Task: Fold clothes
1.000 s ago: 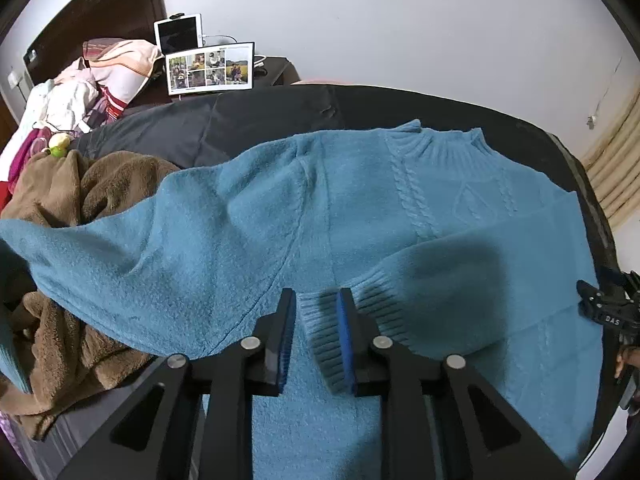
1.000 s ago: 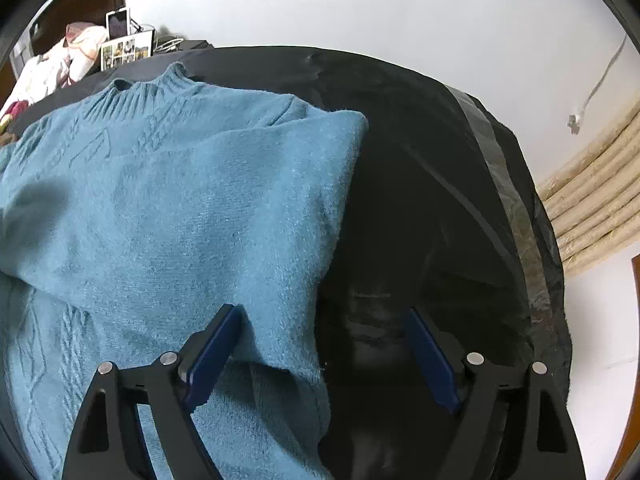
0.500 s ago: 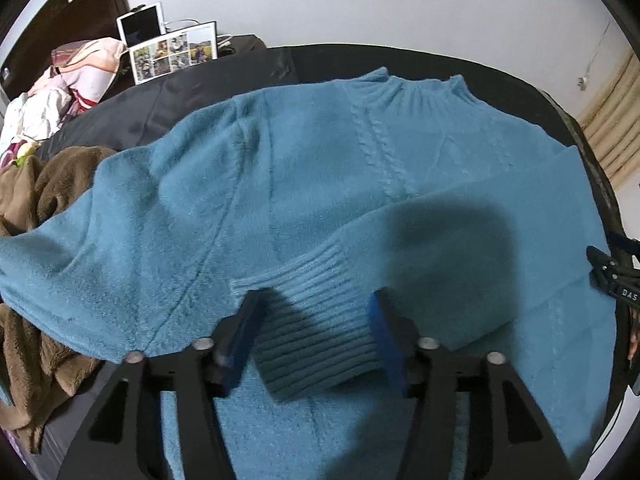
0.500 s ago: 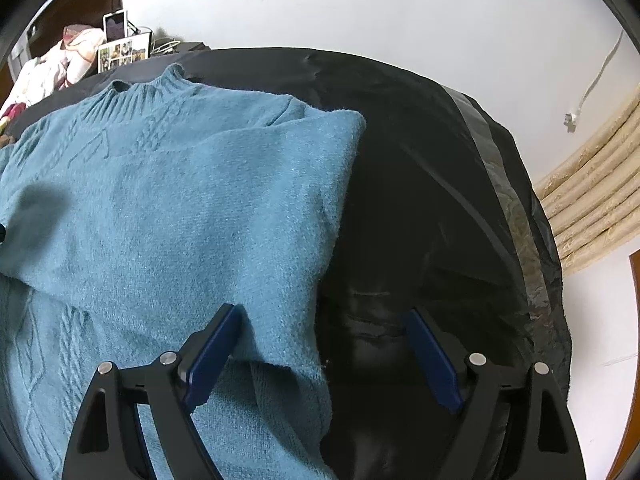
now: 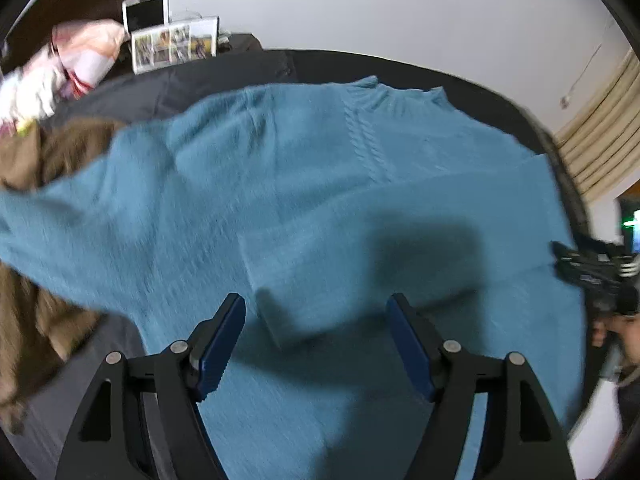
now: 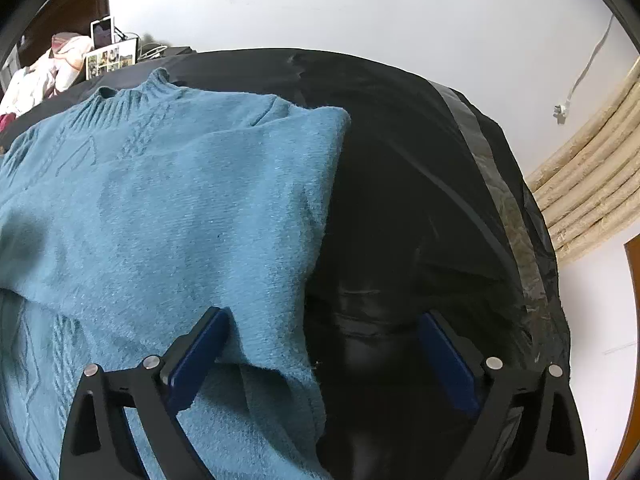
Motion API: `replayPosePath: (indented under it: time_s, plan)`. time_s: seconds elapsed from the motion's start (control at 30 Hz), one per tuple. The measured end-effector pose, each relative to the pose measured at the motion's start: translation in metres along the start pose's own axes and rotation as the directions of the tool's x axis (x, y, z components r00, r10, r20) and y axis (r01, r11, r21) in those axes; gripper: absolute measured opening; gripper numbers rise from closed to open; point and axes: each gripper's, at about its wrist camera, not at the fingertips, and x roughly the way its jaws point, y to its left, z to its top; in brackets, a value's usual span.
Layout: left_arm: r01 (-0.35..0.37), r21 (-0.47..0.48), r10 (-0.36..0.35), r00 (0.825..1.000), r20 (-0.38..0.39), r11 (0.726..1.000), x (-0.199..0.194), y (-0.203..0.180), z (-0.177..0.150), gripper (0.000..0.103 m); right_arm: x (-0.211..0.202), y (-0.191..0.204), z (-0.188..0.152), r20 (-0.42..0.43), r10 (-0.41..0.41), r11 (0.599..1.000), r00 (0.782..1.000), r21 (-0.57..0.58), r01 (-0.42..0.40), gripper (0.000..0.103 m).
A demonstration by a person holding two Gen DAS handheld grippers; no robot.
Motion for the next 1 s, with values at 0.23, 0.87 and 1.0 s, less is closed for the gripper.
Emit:
replayPosePath:
  time_s: [0.23,0.87,1.0]
  plan:
    - [0.201,-0.119,-0.205,0.978,-0.03,0.972,-0.001,0.002,-0.013,0.077,0.0,0.001,0.0,0.001,-0.014,1.0,1.0,0.005,0.014,0.101]
    - [0.095,-0.163,-0.083,0.993,0.084,0.982,0.022,0.0,0.022,0.075,0.012,-0.013,0.007,0.002,-0.005,1.0,1.0,0.016,0.005,0.101]
    - [0.027,-0.118,-0.02,0.998,0.057,0.993,0.027,0.002,0.018,0.053,0.008,-0.007,0.004,0.003,-0.006,1.0,1.0,0.021,0.006,0.101]
